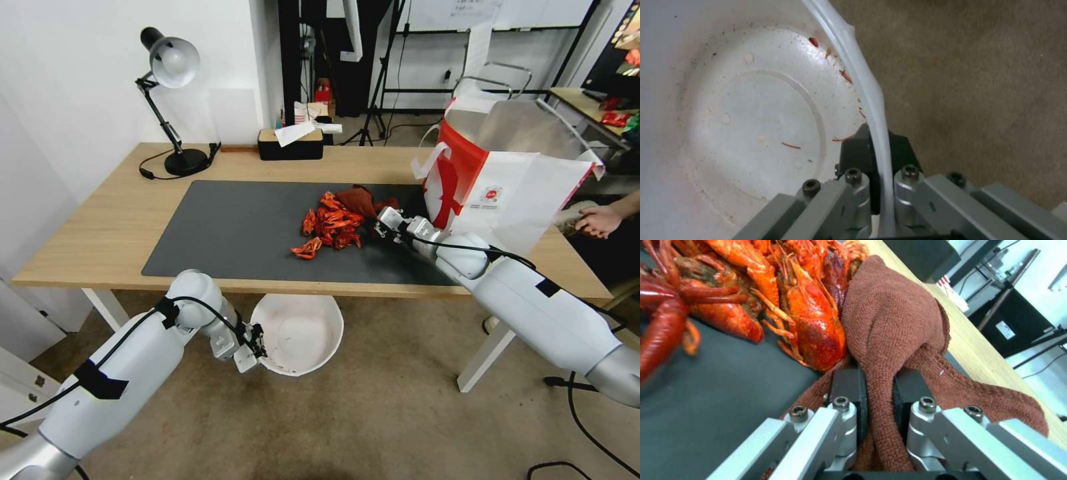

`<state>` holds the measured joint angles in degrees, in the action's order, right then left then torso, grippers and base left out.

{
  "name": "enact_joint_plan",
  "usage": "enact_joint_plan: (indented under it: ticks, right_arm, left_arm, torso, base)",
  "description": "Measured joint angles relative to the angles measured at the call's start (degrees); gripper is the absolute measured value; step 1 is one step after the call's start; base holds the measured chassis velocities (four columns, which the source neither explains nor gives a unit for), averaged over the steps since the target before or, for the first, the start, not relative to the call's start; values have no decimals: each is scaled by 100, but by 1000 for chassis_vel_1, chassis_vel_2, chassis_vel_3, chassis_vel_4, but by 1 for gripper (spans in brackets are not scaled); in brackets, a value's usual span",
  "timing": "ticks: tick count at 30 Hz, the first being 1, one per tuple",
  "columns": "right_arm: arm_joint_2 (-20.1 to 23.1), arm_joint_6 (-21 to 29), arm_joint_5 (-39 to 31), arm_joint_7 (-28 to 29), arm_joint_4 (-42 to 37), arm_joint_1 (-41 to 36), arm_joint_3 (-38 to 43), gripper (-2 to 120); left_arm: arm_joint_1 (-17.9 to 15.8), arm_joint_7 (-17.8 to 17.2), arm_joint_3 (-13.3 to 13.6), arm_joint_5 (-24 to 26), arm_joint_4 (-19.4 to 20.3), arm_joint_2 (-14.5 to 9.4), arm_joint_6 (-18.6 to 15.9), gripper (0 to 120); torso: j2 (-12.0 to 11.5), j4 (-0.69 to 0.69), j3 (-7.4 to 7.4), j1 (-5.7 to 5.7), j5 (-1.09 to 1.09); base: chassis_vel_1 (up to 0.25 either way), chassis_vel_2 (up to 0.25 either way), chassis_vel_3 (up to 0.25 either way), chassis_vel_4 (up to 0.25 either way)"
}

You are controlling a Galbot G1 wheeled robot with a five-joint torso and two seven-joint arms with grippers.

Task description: Sweep shrimp from table into container with towel, then put container into takeout bag.

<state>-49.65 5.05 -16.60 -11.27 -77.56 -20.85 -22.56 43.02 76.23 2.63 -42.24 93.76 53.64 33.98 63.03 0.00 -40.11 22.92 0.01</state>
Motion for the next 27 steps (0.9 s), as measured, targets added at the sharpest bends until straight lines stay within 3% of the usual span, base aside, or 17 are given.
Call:
enact_joint_plan:
  ticks: [18, 27]
  right_arm:
    - [363, -12, -64, -57, -568, -271, 17, 8]
    - [442, 36, -64, -27, -829, -438, 122, 8]
  left_arm:
    - [31, 9, -17, 10, 41, 4, -14, 0]
    - [-149, 132, 293, 78, 10, 122, -81, 0]
  torso:
    - [0, 0, 0, 0, 0]
    - [1, 0, 0, 0, 0]
  base:
    - [0, 0, 0, 0]
    - [0, 0, 0, 0]
